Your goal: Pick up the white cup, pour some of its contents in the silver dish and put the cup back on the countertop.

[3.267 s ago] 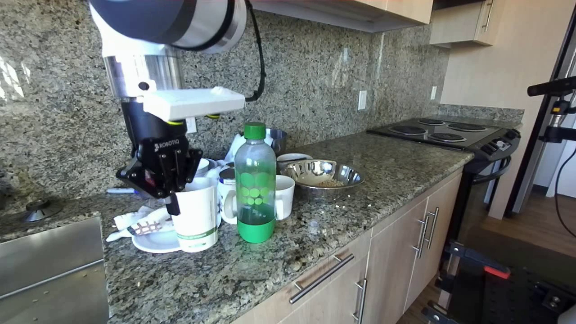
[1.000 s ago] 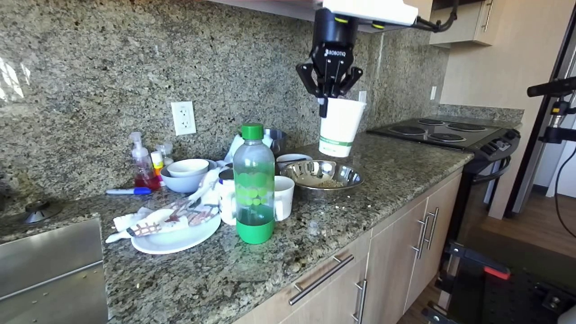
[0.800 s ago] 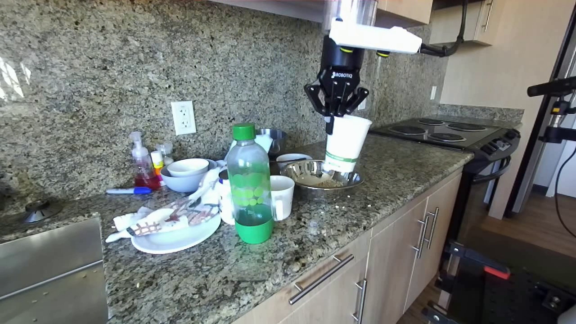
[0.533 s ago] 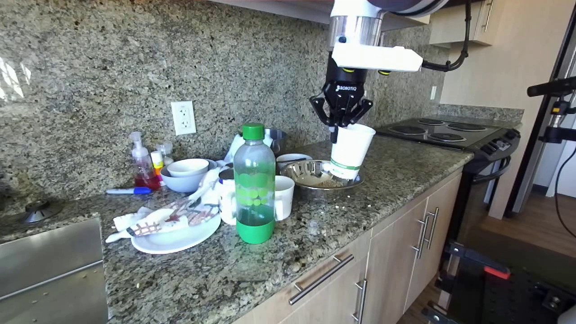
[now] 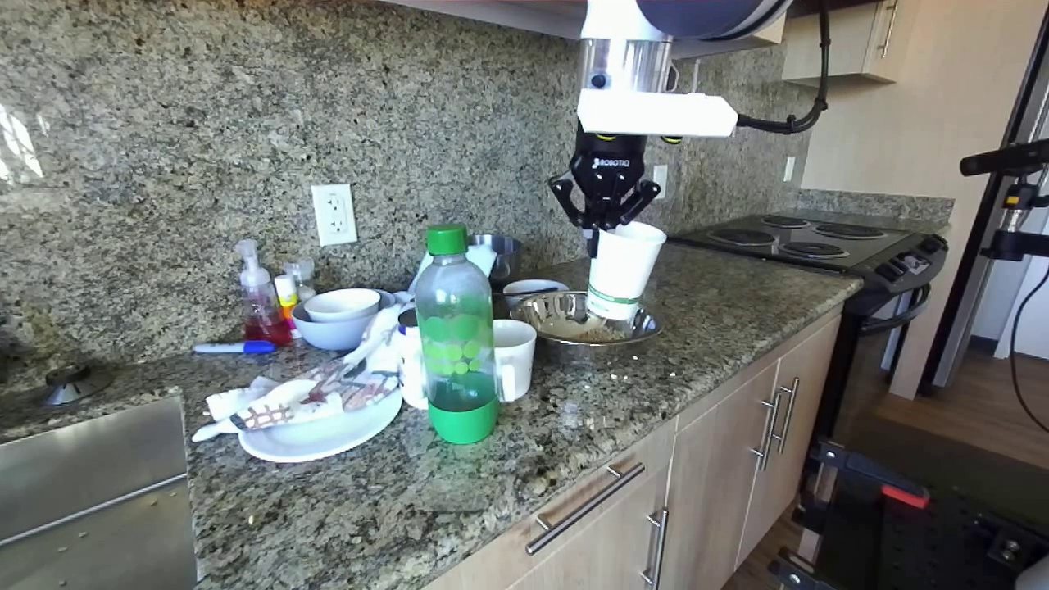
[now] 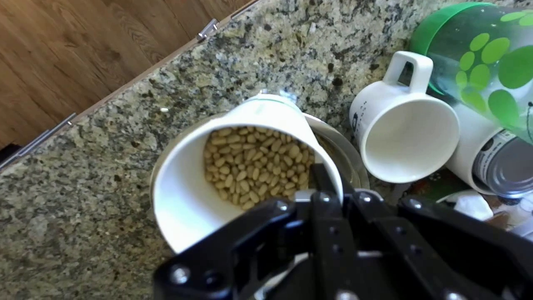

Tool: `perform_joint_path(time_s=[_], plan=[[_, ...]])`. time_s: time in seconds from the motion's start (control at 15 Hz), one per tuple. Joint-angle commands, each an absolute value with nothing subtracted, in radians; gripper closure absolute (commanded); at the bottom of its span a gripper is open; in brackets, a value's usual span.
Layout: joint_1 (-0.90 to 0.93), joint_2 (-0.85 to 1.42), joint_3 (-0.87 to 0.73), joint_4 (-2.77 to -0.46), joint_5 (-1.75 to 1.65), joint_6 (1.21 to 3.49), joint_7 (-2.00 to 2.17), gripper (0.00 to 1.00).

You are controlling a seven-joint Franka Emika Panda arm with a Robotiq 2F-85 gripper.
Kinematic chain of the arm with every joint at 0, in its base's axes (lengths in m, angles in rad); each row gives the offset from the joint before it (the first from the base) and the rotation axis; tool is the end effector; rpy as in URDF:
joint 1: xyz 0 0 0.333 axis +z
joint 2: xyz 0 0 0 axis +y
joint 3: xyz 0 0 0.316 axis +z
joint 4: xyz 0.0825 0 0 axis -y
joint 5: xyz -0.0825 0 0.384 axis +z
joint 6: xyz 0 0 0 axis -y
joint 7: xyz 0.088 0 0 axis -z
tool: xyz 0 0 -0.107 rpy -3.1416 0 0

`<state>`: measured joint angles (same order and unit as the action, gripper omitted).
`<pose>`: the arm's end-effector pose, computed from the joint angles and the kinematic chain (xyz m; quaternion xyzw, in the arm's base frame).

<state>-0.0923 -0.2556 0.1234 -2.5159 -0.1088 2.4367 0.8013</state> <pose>0.4540 0.0138 0.3882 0.9354 -0.3386 0.1009 0.0148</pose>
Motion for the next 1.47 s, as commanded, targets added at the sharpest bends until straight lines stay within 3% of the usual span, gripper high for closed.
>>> perform_joint_path(time_s=[0.0,1.4], plan=[[-0.053,-0.222,0.133,-2.427,-0.093,2.429,0.795,0.99],[-0.004,-0.229,0.146,-2.389,-0.104,2.407,0.833,0.97]])
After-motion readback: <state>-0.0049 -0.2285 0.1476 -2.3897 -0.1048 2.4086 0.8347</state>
